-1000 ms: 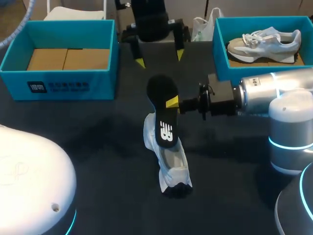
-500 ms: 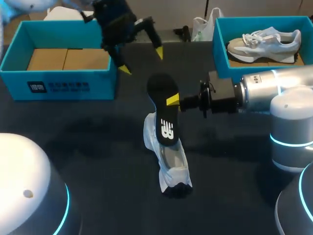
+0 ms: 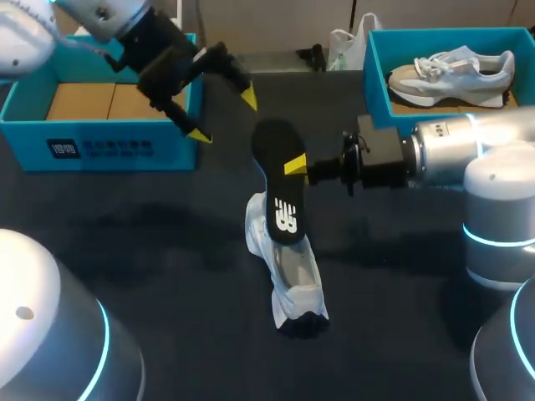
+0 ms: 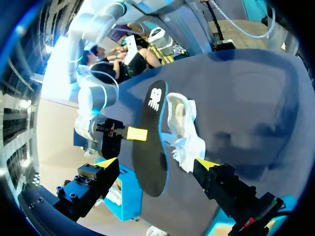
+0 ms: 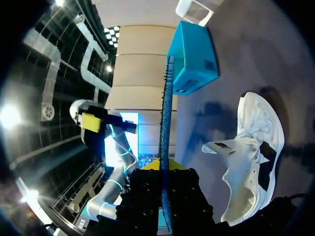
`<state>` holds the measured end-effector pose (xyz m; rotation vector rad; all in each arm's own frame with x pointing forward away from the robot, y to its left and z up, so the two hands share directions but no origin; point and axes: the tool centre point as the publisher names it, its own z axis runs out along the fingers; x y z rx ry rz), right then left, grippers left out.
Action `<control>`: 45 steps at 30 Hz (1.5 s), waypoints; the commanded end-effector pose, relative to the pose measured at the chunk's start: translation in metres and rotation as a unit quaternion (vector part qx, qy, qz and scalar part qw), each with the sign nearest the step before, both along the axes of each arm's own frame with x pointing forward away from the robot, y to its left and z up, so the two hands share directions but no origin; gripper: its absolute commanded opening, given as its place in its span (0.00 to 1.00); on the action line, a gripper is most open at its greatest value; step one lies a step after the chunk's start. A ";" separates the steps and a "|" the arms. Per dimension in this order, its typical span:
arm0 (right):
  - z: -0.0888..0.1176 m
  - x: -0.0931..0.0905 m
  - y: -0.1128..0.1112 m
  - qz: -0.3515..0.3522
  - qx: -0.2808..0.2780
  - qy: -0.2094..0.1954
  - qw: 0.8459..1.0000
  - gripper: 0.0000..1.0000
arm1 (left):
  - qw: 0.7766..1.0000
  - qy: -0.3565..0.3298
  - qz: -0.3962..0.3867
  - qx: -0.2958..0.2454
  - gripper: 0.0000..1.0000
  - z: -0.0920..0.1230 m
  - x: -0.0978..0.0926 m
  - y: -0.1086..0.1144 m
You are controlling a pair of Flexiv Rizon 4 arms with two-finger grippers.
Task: Take the shoe out of the shoebox, open the shoe tongue, remove and reinsert the insole, then place the shoe into the shoebox
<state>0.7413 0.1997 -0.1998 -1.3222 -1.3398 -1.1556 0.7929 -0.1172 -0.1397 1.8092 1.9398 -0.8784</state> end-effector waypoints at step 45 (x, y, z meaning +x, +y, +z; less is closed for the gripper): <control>0.030 0.000 0.010 -0.017 0.011 0.013 1.000 0.00 | 0.927 -0.036 0.124 -0.352 0.80 -0.031 -0.004 -0.046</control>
